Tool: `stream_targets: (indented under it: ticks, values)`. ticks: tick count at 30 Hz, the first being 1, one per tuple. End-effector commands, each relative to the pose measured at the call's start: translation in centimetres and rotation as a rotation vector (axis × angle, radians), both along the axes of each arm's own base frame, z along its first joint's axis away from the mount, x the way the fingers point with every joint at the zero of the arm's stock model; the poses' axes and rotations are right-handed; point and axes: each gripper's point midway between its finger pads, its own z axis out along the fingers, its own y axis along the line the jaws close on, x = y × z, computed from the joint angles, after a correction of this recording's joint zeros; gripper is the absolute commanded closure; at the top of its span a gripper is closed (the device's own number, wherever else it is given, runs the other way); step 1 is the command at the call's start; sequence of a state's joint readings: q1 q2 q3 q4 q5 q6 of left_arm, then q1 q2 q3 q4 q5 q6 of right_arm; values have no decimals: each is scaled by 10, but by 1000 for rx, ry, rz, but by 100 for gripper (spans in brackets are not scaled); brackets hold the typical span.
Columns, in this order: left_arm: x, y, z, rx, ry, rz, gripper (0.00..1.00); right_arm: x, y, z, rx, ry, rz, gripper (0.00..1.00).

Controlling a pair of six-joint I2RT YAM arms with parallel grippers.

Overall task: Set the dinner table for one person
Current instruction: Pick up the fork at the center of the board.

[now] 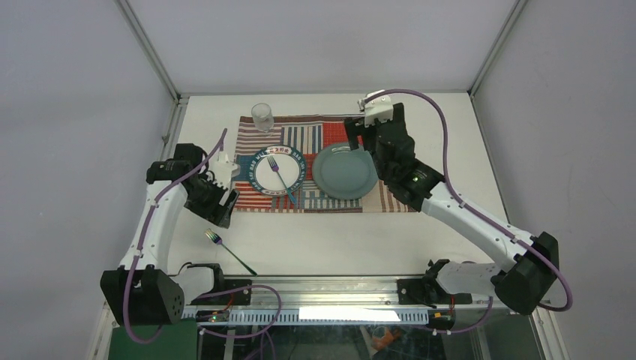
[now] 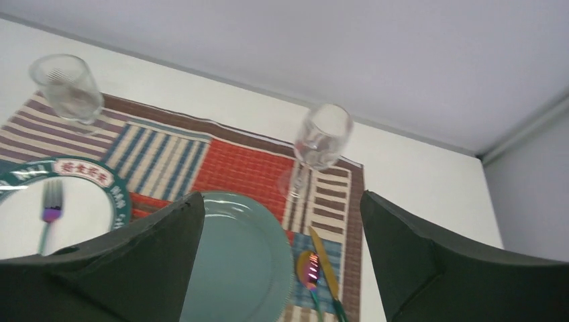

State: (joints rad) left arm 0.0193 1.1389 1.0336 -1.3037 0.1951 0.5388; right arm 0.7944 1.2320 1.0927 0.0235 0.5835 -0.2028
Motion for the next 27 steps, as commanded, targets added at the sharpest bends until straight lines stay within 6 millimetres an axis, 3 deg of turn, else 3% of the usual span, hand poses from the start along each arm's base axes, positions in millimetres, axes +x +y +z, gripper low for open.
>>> stream_targets:
  ticks: [1,3,5,8,11,14,17,21,27]
  values:
    - [-32,8,-2,50,77,-72,23,0,-32,-15,-74,25,-65,11]
    - [-40,9,-5,54,92,-100,26,-1,-39,-19,-90,42,-78,11]
    - [-46,6,-6,38,109,-130,29,-3,-22,-21,-69,55,22,10]
    - [-52,5,-12,30,123,-164,23,0,-22,-19,-78,51,25,10]
    - [-55,4,-16,21,117,-210,27,4,-22,-14,-84,45,23,10]
    - [-53,10,-23,54,98,-252,23,8,-17,-14,-93,57,33,10]
    - [-46,18,-29,105,70,-301,26,13,-13,-13,-116,55,42,10]
    - [-22,21,-33,137,-22,-368,23,21,-6,-13,-134,68,52,10]
    - [4,8,-49,83,-121,-450,24,33,-10,-23,-221,66,16,10]
